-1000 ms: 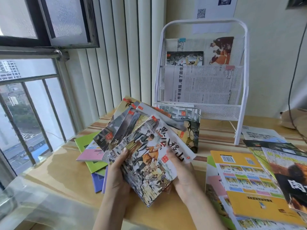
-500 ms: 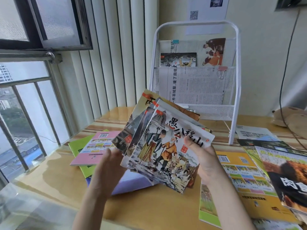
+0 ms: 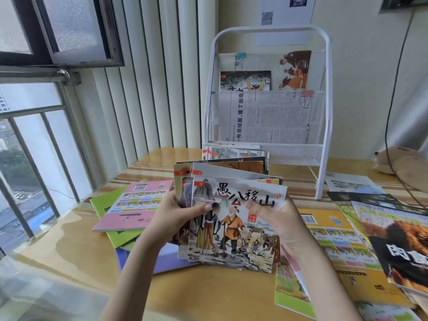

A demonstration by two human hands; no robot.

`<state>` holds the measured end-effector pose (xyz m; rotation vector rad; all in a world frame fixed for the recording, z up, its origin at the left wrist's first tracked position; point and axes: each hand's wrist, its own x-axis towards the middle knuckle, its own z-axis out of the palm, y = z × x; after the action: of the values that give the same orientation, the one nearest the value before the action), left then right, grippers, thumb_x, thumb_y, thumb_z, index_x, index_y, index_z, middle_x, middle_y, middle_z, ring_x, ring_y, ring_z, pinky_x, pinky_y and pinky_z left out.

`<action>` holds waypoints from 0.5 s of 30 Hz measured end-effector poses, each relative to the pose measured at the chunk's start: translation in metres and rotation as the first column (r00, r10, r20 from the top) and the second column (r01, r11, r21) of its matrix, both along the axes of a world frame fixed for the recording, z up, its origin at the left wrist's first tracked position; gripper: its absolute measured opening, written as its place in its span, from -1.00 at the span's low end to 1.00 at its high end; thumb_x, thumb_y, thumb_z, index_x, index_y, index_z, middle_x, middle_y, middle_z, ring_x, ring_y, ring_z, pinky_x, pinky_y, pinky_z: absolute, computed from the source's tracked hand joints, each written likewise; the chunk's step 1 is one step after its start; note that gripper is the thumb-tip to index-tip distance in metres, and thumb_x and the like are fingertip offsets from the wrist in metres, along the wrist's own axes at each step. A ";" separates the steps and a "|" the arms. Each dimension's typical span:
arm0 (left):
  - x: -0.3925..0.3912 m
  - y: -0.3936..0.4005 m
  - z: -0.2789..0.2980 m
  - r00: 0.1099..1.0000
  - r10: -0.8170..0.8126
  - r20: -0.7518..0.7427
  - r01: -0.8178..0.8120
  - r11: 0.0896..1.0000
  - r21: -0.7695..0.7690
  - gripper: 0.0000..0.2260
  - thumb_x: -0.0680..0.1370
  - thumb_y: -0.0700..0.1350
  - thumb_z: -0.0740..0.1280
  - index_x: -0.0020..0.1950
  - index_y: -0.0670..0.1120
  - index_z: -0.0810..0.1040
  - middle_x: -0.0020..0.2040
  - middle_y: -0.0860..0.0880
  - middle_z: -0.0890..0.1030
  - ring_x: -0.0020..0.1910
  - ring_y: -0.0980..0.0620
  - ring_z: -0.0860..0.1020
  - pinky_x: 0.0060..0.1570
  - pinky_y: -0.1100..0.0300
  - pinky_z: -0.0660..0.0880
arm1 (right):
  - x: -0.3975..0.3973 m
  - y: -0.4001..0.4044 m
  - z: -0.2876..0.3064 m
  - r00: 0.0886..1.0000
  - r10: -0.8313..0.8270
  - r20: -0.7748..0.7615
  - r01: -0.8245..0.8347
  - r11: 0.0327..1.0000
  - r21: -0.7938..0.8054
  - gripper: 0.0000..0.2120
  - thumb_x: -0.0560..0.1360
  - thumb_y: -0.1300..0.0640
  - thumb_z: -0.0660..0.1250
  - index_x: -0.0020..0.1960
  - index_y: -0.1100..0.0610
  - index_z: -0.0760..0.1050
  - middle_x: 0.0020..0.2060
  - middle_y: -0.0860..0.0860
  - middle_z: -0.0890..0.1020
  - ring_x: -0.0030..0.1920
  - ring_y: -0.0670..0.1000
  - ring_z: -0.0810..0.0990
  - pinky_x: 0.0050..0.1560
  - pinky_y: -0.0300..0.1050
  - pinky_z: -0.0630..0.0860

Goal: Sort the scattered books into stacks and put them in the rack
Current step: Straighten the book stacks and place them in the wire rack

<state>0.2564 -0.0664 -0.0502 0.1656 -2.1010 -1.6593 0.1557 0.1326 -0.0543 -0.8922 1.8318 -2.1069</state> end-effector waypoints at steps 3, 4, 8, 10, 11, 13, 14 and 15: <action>0.003 0.002 -0.014 1.000 0.023 -0.015 -0.022 0.999 0.048 -0.79 0.33 -0.04 0.57 -0.26 -0.13 0.63 -0.34 -0.13 0.59 -0.31 -0.07 0.57 -0.22 0.08 0.52 | -0.002 0.006 -0.003 0.995 -0.023 0.102 0.032 0.996 -0.086 -0.09 0.10 -0.37 0.48 0.34 -0.02 0.36 0.28 -0.23 0.44 0.30 -0.14 0.41 0.29 -0.16 0.34; 0.004 0.003 -0.019 1.000 0.005 -0.024 -0.003 0.997 0.074 -0.83 0.35 -0.05 0.55 -0.31 -0.09 0.62 -0.40 -0.07 0.56 -0.37 0.01 0.53 -0.28 0.16 0.49 | -0.002 0.007 -0.003 0.994 -0.067 0.087 0.076 0.992 -0.103 -0.20 0.15 -0.42 0.41 0.30 -0.10 0.39 0.26 -0.24 0.45 0.31 -0.11 0.39 0.33 -0.08 0.28; 0.002 0.011 -0.027 0.999 0.000 -0.053 0.006 0.994 0.111 -0.83 0.43 -0.30 0.45 -0.27 -0.08 0.55 -0.49 0.11 0.56 -0.45 0.24 0.54 -0.37 0.43 0.43 | -0.008 0.009 0.000 0.957 -0.286 0.049 0.290 0.947 -0.137 -0.94 0.48 0.04 0.37 -0.16 -0.10 0.57 -0.23 -0.13 0.61 -0.09 0.03 0.53 -0.06 -0.03 0.43; 0.001 0.012 -0.027 0.997 -0.016 -0.073 0.024 0.993 0.113 -0.84 0.36 -0.22 0.52 -0.21 -0.14 0.55 -0.43 0.08 0.61 -0.38 0.21 0.59 -0.34 0.40 0.47 | -0.012 0.009 0.003 0.943 -0.332 0.011 0.332 0.938 -0.105 -0.94 0.47 0.11 0.38 -0.16 -0.03 0.57 -0.26 -0.06 0.59 -0.18 0.02 0.51 -0.12 -0.01 0.43; 0.002 0.013 -0.025 0.996 -0.031 -0.086 0.041 0.993 0.111 -0.81 0.31 -0.16 0.52 -0.18 -0.14 0.57 -0.39 0.06 0.64 -0.35 0.18 0.61 -0.31 0.38 0.49 | -0.012 0.009 0.006 0.940 -0.342 -0.009 0.340 0.936 -0.092 -0.96 0.47 0.11 0.38 -0.16 0.00 0.56 -0.26 -0.04 0.57 -0.20 0.01 0.50 -0.12 -0.02 0.43; 0.002 0.011 -0.025 0.995 -0.049 -0.086 0.059 0.991 0.119 -0.77 0.27 -0.13 0.51 -0.12 -0.13 0.60 -0.28 0.00 0.69 -0.24 0.11 0.65 -0.24 0.35 0.52 | -0.013 0.006 0.010 0.929 -0.365 -0.052 0.361 0.929 -0.082 -0.94 0.48 0.13 0.35 -0.18 0.03 0.54 -0.29 -0.08 0.55 -0.23 -0.05 0.48 -0.13 -0.12 0.42; 0.002 0.012 -0.027 0.995 -0.060 -0.084 0.069 0.991 0.114 -0.76 0.27 -0.14 0.53 -0.11 -0.11 0.62 -0.24 -0.01 0.70 -0.20 0.08 0.66 -0.21 0.32 0.54 | -0.013 0.004 0.011 0.921 -0.382 -0.071 0.376 0.923 -0.087 -0.92 0.50 0.14 0.33 -0.18 0.03 0.52 -0.29 -0.09 0.54 -0.23 -0.08 0.47 -0.13 -0.21 0.41; 0.002 0.014 -0.027 0.995 -0.057 -0.076 0.065 0.992 0.106 -0.76 0.25 -0.13 0.56 -0.15 -0.10 0.63 -0.24 -0.03 0.69 -0.21 0.07 0.66 -0.21 0.29 0.55 | -0.013 0.001 0.012 0.910 -0.404 -0.093 0.396 0.913 -0.098 -0.90 0.51 0.16 0.31 -0.18 0.04 0.51 -0.28 -0.08 0.54 -0.23 -0.12 0.46 -0.16 -0.30 0.40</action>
<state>0.2582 -0.0528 -0.0770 0.0744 -1.9823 -1.7896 0.1430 0.1339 -0.0419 -0.7073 2.1592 -2.4235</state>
